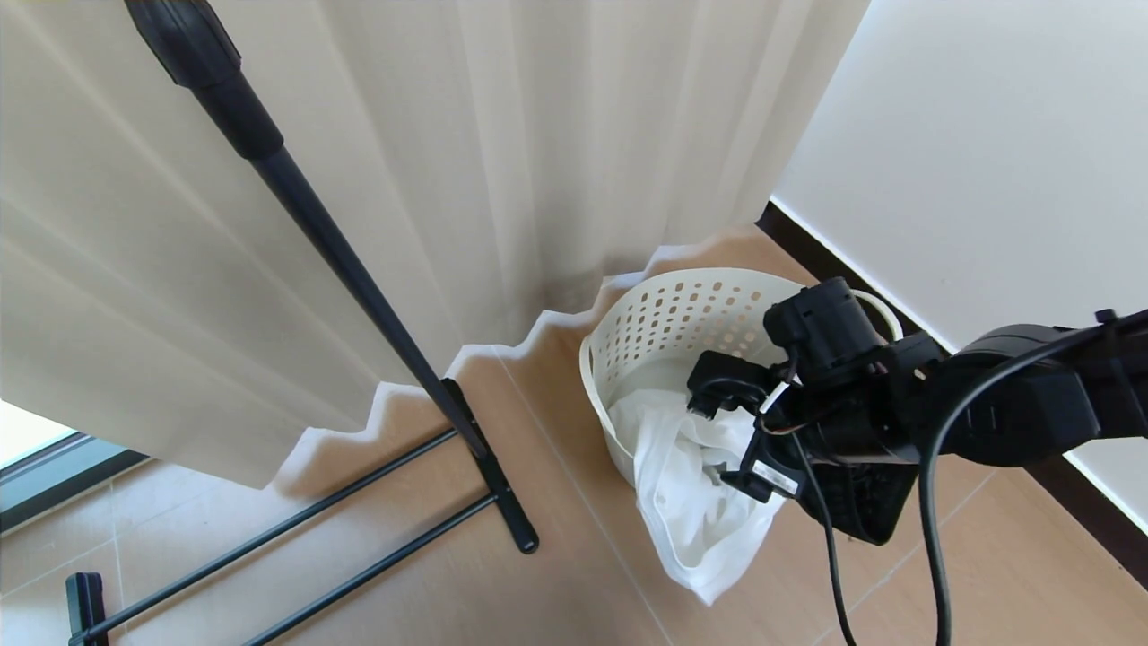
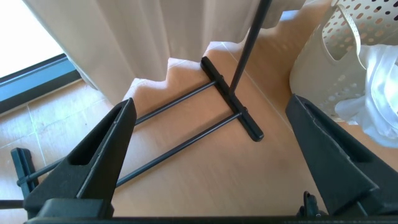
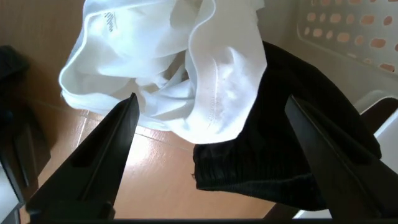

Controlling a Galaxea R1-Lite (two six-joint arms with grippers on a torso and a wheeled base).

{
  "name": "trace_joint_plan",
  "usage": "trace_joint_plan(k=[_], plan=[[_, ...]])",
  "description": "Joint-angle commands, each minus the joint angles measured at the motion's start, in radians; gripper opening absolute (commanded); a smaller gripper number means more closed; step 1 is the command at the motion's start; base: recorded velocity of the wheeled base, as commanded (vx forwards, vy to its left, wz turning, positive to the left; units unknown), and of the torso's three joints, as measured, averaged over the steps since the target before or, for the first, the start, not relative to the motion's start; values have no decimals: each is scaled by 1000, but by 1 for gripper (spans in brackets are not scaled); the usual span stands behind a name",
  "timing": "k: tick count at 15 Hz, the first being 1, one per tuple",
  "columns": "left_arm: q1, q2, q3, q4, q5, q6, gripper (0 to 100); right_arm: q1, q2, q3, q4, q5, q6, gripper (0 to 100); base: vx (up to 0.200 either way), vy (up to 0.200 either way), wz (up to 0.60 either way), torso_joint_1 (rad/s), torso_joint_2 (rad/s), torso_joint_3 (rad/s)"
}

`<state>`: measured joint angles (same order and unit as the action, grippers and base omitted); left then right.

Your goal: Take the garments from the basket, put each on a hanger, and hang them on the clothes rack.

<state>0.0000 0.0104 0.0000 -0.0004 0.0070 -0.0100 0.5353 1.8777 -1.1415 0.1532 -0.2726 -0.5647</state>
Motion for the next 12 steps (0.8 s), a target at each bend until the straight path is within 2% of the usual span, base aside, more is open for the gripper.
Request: trace_joint_plan(k=[1, 4, 8, 10, 12], plan=[[0, 2, 0, -1, 1, -1, 100, 2, 67, -26, 0, -22, -1, 100, 0, 0, 0, 0, 0, 0], [0, 2, 0, -1, 1, -1, 100, 2, 103, -67, -3, -89, -15, 100, 0, 0, 0, 0, 0, 0], [0, 2, 0, -1, 1, -1, 100, 3, 132, -81, -7, -105, -50, 100, 0, 0, 0, 0, 0, 0], [0, 2, 0, 0, 1, -1, 100, 14, 159, -93, -9, -146, -61, 100, 0, 0, 0, 0, 0, 0], [0, 2, 0, 0, 1, -1, 100, 14, 204, -144, -9, -155, -66, 100, 0, 0, 0, 0, 0, 0]])
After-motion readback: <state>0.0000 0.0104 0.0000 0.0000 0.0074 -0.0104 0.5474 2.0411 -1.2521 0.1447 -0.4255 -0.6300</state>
